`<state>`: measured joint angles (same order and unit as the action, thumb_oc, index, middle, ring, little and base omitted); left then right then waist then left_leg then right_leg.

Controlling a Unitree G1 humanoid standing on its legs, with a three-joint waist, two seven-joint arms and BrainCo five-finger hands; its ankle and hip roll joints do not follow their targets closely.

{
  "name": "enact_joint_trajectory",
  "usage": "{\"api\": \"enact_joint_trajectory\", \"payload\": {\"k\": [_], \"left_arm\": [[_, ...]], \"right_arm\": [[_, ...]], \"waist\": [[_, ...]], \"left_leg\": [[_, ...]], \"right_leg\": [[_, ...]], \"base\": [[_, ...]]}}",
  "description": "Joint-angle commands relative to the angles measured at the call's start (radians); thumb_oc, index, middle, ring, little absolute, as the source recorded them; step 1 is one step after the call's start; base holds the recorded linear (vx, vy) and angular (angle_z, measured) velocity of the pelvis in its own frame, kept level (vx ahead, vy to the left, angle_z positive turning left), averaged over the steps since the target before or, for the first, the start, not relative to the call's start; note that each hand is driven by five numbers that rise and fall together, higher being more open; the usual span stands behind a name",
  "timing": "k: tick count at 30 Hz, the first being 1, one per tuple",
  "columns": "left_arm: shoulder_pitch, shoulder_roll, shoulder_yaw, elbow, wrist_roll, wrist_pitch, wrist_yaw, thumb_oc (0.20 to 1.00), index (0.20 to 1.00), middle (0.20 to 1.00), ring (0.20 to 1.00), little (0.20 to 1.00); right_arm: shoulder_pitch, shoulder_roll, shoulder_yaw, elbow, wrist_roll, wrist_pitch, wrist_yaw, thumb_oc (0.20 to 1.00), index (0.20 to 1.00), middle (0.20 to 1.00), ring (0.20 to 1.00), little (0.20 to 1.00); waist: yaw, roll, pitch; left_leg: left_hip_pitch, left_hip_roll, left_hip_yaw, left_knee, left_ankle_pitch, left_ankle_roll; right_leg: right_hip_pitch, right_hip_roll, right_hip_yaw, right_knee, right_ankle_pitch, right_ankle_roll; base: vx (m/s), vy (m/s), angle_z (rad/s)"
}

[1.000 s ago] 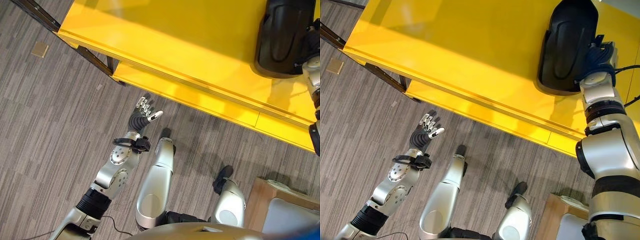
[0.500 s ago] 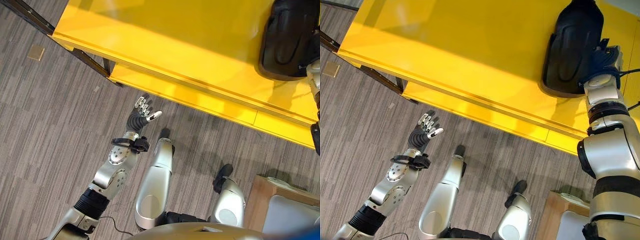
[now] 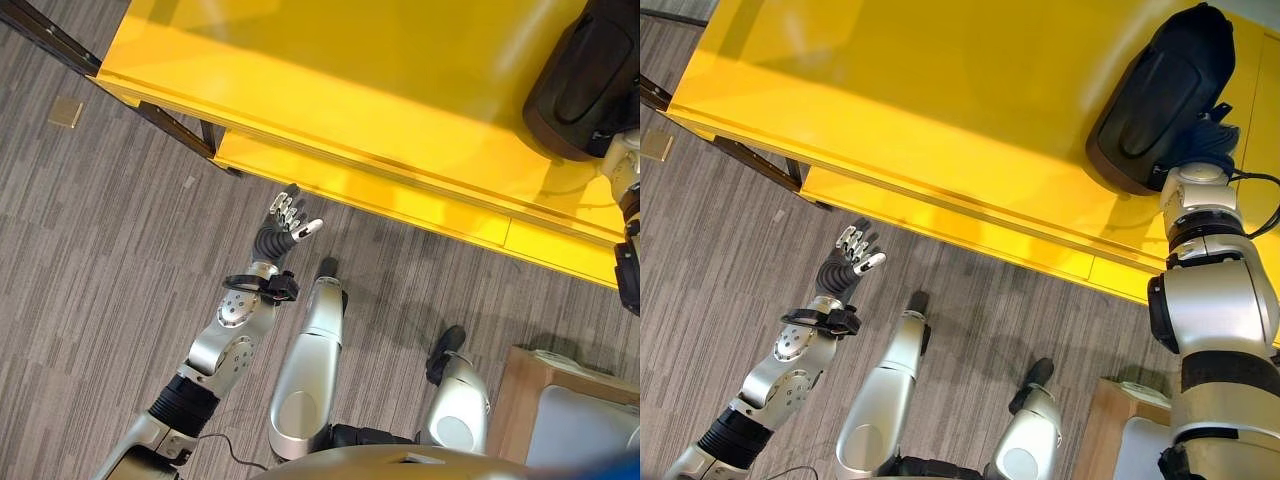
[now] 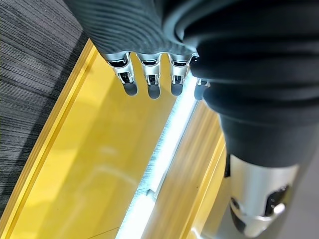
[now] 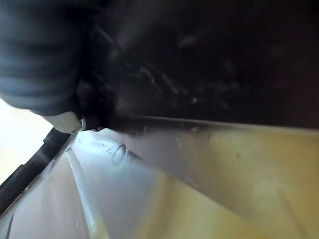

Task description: Move parts from the plastic box to the shelf.

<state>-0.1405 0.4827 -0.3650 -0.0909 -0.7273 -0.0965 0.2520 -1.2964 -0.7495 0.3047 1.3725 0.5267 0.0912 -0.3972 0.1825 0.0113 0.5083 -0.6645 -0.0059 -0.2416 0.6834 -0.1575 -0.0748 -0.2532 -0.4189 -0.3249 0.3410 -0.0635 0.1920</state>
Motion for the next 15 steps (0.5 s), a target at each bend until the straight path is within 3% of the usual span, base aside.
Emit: {"api": "enact_joint_trajectory", "payload": {"k": [1,15], "left_arm": [[0.001,-0.008,-0.017,-0.054,-0.013,-0.037,0.018,1.000,1.000,1.000,1.000,1.000],[0.004,0.004,-0.022,-0.055,-0.018,-0.046,0.013,1.000,1.000,1.000,1.000,1.000]], "right_arm": [[-0.037,-0.066,0.019,-0.014,0.022,-0.051,-0.031,0.200,0.200,0.200,0.200,0.200],[-0.062,-0.088,0.061,-0.010,-0.019,-0.044,-0.030,0.200,0.200,0.200,0.200,0.200]], "waist": [[0.007,0.022,-0.025],[0.004,0.022,-0.020]], "left_leg": [[0.047,0.008,0.080,-0.080,-0.042,0.043],[0.047,0.009,0.086,-0.073,-0.040,0.044]], "right_leg": [[-0.022,0.032,0.022,0.250,-0.179,-0.050],[-0.028,0.035,0.029,0.257,-0.181,-0.053]], "base": [[0.00,0.000,0.00],[0.00,0.000,0.00]]}}
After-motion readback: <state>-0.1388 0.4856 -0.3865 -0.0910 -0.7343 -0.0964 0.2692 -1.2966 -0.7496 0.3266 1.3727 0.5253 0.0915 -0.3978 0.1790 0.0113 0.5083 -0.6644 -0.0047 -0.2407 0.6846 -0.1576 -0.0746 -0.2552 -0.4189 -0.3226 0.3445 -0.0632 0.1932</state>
